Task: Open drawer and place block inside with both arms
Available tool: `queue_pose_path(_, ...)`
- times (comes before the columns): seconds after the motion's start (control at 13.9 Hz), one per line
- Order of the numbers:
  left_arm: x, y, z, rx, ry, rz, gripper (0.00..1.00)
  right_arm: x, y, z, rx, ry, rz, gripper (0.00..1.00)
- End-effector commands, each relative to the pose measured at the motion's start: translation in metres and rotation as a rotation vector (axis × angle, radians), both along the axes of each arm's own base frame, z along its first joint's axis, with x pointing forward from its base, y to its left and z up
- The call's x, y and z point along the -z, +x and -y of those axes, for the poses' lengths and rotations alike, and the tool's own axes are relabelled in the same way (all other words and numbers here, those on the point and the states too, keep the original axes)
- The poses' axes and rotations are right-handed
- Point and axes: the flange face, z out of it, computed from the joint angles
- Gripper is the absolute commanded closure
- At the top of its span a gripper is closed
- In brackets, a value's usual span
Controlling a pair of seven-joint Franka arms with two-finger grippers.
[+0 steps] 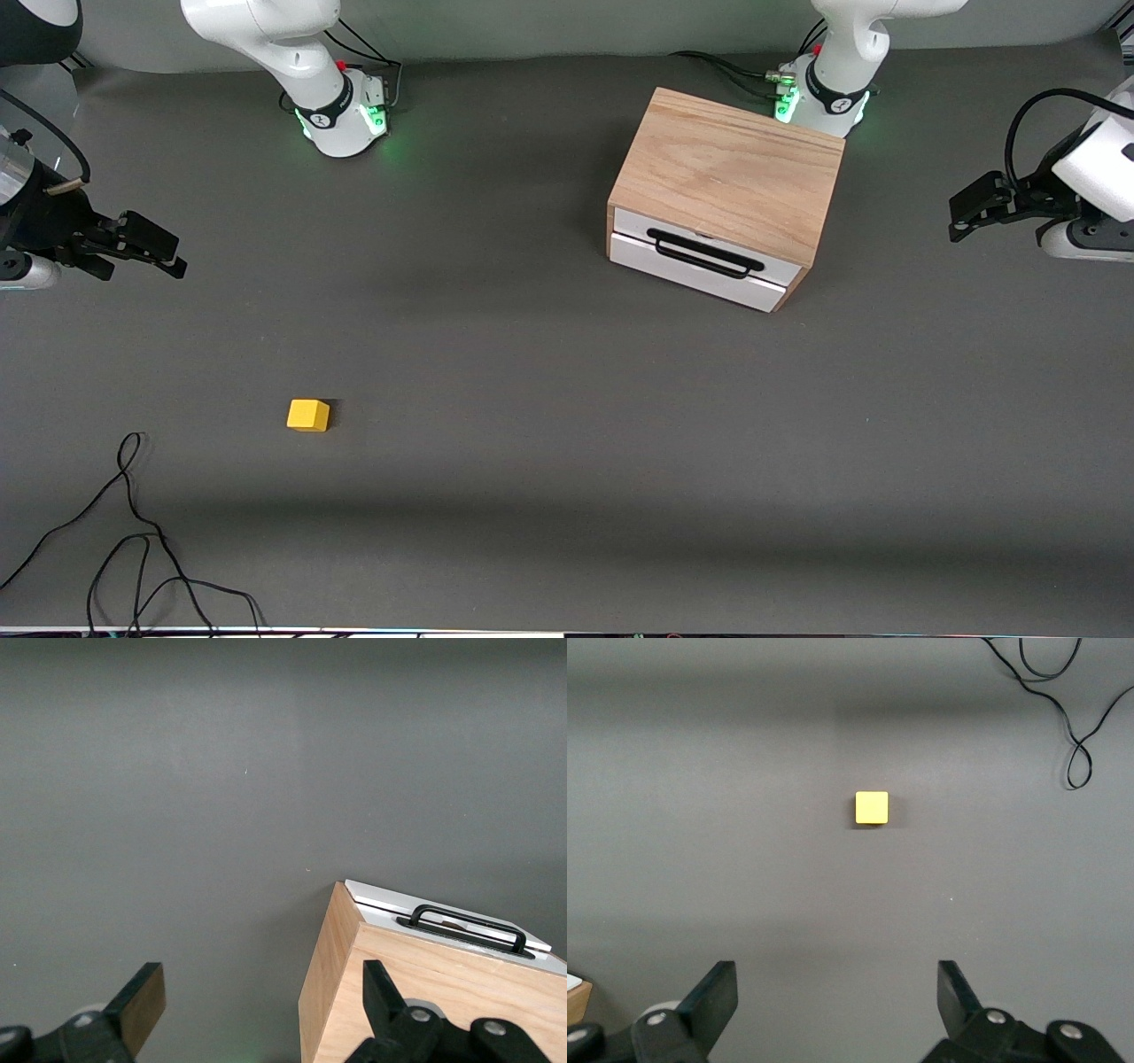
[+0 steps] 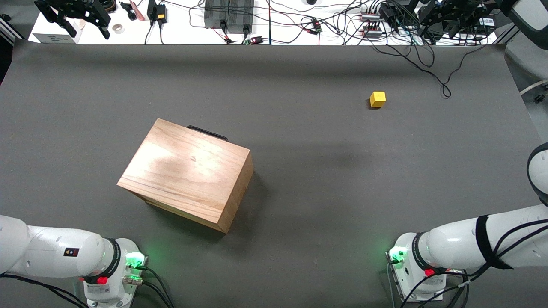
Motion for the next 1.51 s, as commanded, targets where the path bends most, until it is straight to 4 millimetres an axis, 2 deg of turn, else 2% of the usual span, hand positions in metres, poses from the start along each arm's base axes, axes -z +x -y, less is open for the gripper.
queue_pose_path(0.0, -0.012, -0.006, -0.002, 0.003, 0.001, 0.028, 0.01, -0.006, 0.002, -0.003, -0.027, -0.006, 0.000, 0.00)
queue_pose_path(0.36, -0.014, -0.003, -0.003, 0.002, -0.001, 0.046, 0.01, 0.001, 0.015, 0.001, -0.006, -0.002, -0.005, 0.00)
queue_pose_path(1.08, -0.012, -0.004, -0.006, 0.003, 0.000, 0.033, 0.01, 0.014, 0.017, 0.001, -0.021, -0.007, -0.032, 0.00)
queue_pose_path(1.44, -0.015, 0.010, -0.004, -0.003, -0.003, 0.035, 0.01, 0.022, 0.019, 0.002, -0.021, -0.007, -0.046, 0.00)
